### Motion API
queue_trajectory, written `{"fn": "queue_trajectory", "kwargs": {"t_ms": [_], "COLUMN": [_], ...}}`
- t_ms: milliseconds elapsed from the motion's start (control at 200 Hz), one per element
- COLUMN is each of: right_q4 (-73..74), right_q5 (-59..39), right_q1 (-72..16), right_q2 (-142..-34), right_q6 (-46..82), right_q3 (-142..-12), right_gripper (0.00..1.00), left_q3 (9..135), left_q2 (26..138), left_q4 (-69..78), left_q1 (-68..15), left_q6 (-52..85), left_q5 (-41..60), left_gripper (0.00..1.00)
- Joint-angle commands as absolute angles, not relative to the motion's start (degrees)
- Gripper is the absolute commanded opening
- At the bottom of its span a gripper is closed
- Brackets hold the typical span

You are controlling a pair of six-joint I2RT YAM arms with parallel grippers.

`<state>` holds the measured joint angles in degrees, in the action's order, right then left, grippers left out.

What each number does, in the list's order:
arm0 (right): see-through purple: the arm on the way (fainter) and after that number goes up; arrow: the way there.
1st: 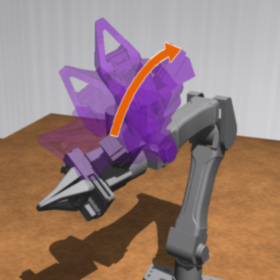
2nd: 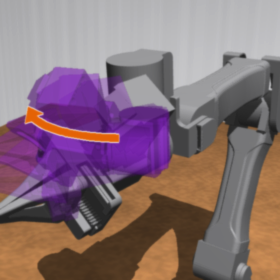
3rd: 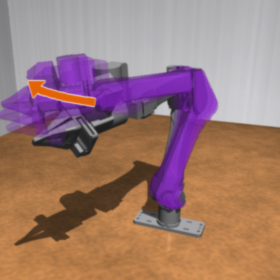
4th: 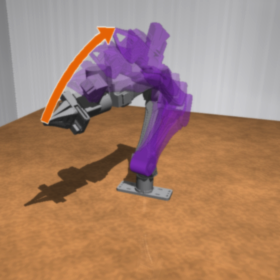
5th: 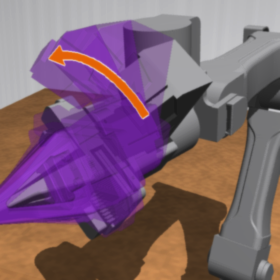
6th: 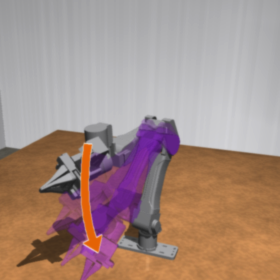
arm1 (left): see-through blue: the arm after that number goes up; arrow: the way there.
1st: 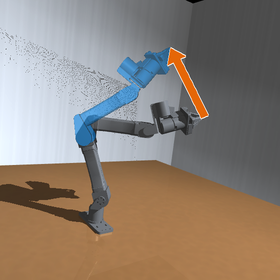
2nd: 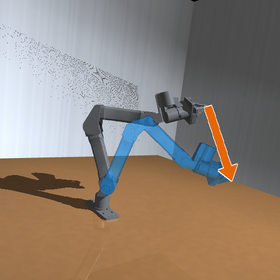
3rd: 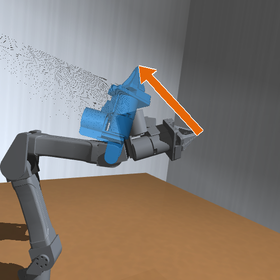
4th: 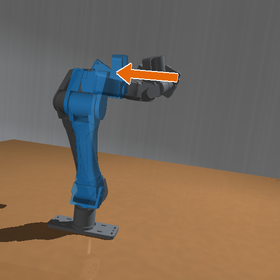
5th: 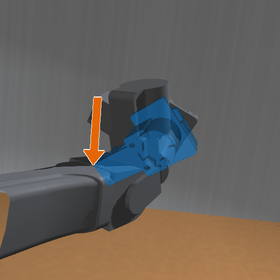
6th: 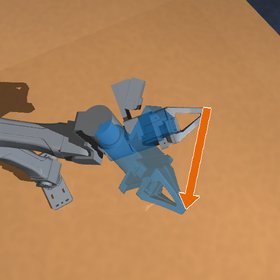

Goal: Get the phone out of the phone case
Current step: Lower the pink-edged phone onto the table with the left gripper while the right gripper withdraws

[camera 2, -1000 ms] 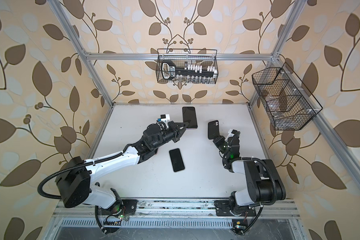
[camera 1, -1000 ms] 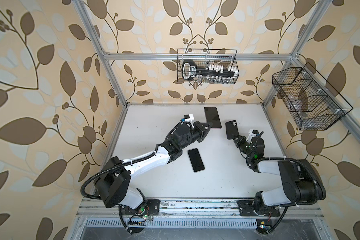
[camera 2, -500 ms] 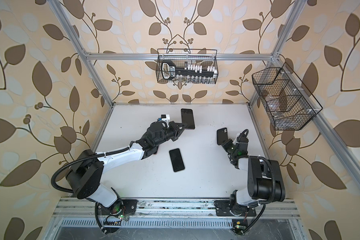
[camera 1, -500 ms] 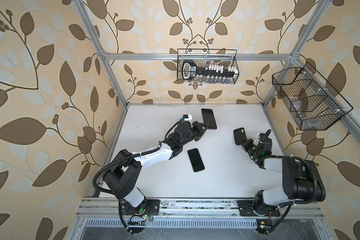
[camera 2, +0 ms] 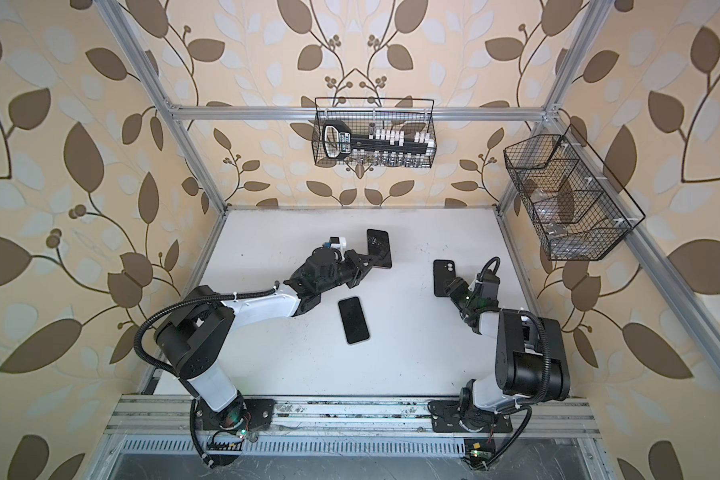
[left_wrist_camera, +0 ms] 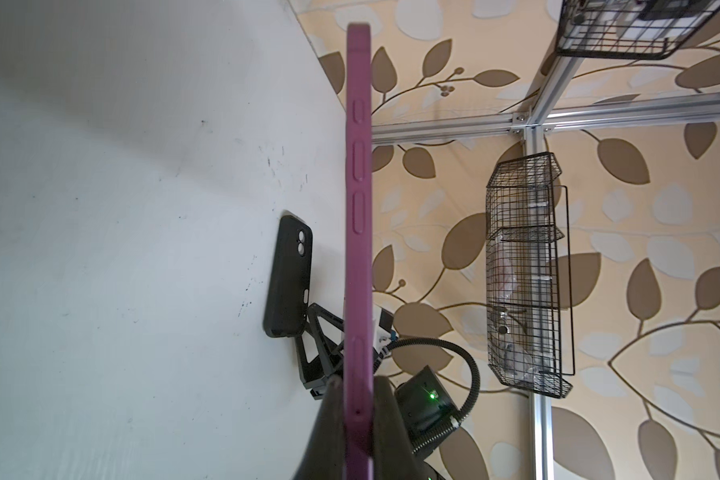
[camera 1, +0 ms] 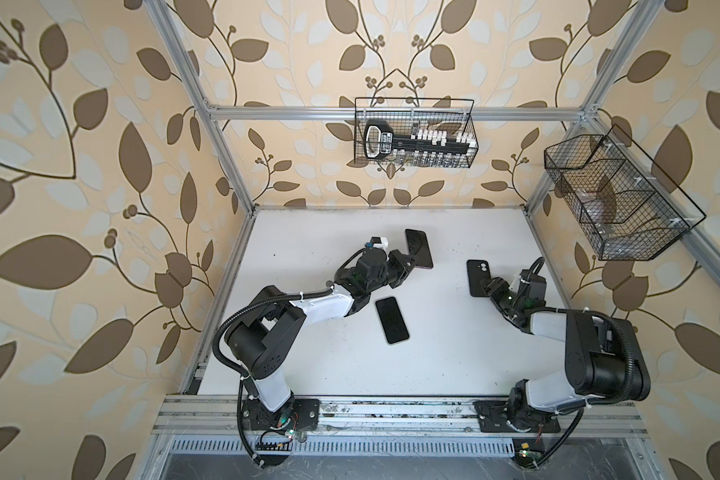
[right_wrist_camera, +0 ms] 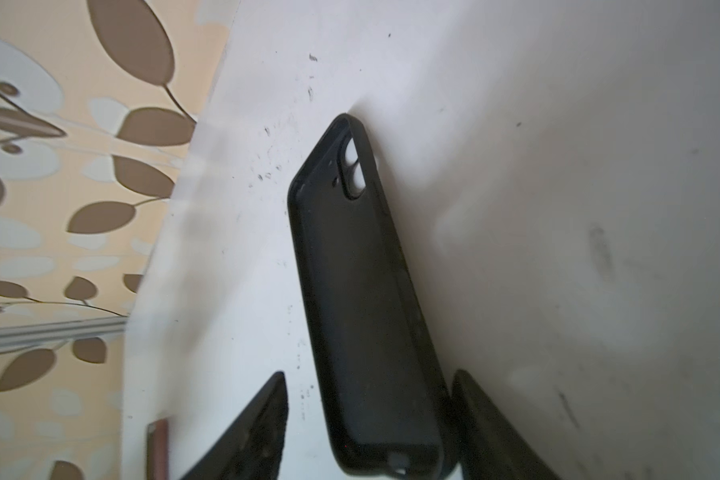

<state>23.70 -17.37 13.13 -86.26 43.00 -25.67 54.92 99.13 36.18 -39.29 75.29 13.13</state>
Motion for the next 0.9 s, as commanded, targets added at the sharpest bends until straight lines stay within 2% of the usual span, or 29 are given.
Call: {"fn": "queue_trajectory", "kwargs": {"t_ms": [0,175,610,700,895], "right_q4": [18.72,14.58,1.93,0.35,-1.46], "right_q5": [-13.09,-9.80,-12.09,-9.70,-10.46], "right_q1": [13.63,13.78,7.29,5.19,3.30], "right_q2": [-84.16,-78.66,-64.62,-61.62,-60.98], "right_q6": [40.69,37.59,29.97,29.40,28.61], "right_q3": [-27.33,-27.32,-28.62,-27.99,-27.79], "right_gripper": [0.71,0.75,0.81,0.91,0.96], "left_q3": [59.89,62.49,67.08,68.18,68.60], "left_q2": [100.04,103.27,113.61,115.13,117.86], "left_q4": [37.55,36.74,38.79,37.71,37.80], "left_q1": [-38.54,-38.28,-35.14,-34.64,-33.52], "left_q6": [70.02,66.97,61.57,60.58,59.68], "left_q5": [13.38,14.43,16.00,16.49,17.62], "left_gripper": [0.00,0.00,0.00,0.00,0.00]}}
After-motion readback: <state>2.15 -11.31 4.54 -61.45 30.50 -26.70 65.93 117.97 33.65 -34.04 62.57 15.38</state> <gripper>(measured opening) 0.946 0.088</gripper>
